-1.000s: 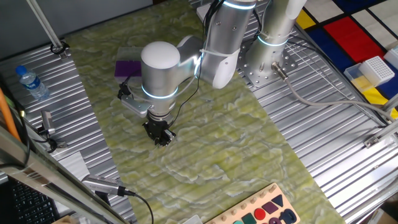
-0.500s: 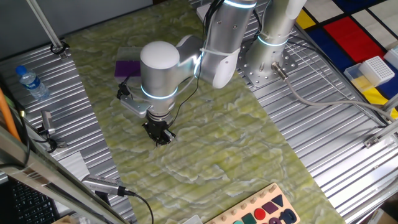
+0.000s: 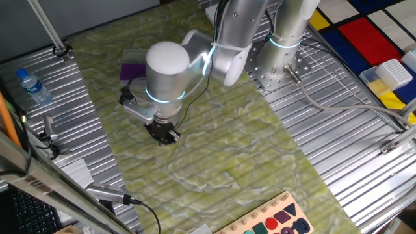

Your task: Insert a small pipette tip into the holder for small pipette tips

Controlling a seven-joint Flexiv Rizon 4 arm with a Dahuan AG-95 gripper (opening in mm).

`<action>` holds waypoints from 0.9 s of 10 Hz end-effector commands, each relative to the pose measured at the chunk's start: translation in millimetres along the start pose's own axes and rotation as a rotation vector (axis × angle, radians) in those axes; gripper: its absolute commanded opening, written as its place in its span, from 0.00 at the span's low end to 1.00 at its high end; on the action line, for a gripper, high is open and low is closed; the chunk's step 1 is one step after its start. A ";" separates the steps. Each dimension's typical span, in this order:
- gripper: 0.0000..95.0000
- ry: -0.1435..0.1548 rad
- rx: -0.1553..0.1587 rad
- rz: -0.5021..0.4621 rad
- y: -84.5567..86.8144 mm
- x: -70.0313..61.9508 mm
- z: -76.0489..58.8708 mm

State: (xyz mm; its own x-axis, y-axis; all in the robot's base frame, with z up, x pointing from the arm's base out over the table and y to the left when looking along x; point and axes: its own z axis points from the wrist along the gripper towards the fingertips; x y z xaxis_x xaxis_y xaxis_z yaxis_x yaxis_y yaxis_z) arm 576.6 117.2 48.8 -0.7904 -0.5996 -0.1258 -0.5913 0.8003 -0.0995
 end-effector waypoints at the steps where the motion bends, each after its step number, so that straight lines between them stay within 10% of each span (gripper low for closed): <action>1: 0.00 0.066 0.006 -0.106 -24.3 -1.9 -18.5; 9: 0.00 0.094 0.020 -0.145 -29.0 -2.4 -21.8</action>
State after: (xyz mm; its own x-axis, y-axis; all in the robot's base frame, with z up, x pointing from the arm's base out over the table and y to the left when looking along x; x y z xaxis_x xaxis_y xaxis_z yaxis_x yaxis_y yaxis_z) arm 592.7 95.1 72.7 -0.7087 -0.7053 -0.0183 -0.6975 0.7043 -0.1321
